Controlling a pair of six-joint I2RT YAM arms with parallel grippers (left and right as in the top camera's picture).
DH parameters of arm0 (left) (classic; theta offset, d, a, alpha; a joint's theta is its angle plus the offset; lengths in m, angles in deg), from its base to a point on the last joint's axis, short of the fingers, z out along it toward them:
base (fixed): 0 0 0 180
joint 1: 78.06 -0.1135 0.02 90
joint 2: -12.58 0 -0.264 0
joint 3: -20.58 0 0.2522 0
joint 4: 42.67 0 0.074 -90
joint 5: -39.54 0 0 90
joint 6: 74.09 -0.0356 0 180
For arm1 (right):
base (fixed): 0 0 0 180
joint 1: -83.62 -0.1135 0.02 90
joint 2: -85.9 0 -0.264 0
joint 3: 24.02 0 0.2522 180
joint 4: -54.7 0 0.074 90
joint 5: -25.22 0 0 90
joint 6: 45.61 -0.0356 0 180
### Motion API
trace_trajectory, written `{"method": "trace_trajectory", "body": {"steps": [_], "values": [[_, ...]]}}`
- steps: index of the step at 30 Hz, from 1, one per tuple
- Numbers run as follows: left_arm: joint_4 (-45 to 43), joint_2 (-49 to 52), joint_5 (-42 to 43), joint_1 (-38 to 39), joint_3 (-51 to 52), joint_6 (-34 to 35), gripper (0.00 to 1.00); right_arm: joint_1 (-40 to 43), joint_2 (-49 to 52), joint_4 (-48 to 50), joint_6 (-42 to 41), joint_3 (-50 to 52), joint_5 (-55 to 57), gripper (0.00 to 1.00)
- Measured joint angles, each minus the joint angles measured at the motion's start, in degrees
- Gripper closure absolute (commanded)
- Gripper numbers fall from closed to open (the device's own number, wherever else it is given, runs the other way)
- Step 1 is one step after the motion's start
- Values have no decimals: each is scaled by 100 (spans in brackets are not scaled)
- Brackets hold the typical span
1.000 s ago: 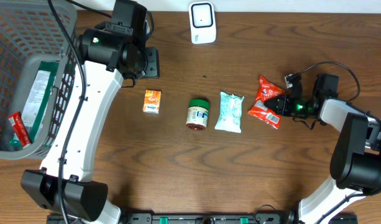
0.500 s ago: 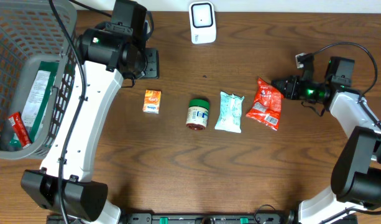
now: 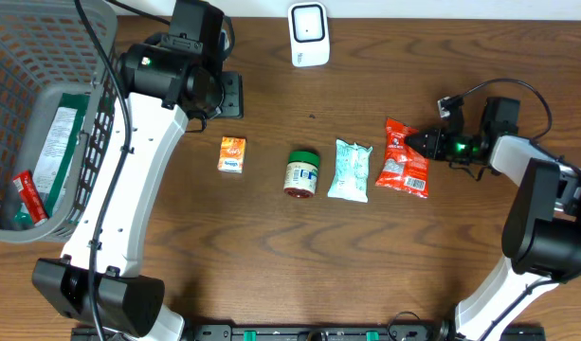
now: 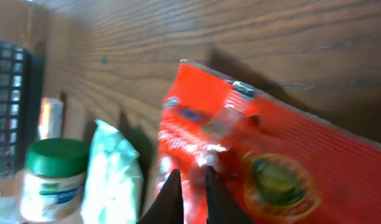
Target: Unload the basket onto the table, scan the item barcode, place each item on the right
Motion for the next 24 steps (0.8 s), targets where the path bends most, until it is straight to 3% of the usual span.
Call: {"method": "trace_trajectory", "body": {"steps": [4,5,7,10,12,17,19,24], "values": [[63,-15,2,-22,-52,-103,43,-7,-909,-699,-61,-144,151,66],[181,-15,7,-61,-153,-162,37,-7,-1126,-787,-68,-173,197,63],[522,-15,-2,-260,-662,-332,27,-13,-1687,-1036,-92,-267,356,46],[839,-111,-114,-874,-1646,-466,15,-61,-2291,-1471,-94,-334,625,29],[793,-310,-374,-1604,-2164,-494,12,-138,-2422,-1740,-116,-339,802,26],[852,-439,-682,-2953,-2293,-479,12,-306,-2406,-2159,-131,-334,1314,17],[911,-284,-717,-3508,-2190,-306,11,-400,-2404,-2170,-129,-334,1467,12],[1062,273,-752,-4610,-1515,195,13,-608,-2404,-2179,-127,-334,1611,10]]}}
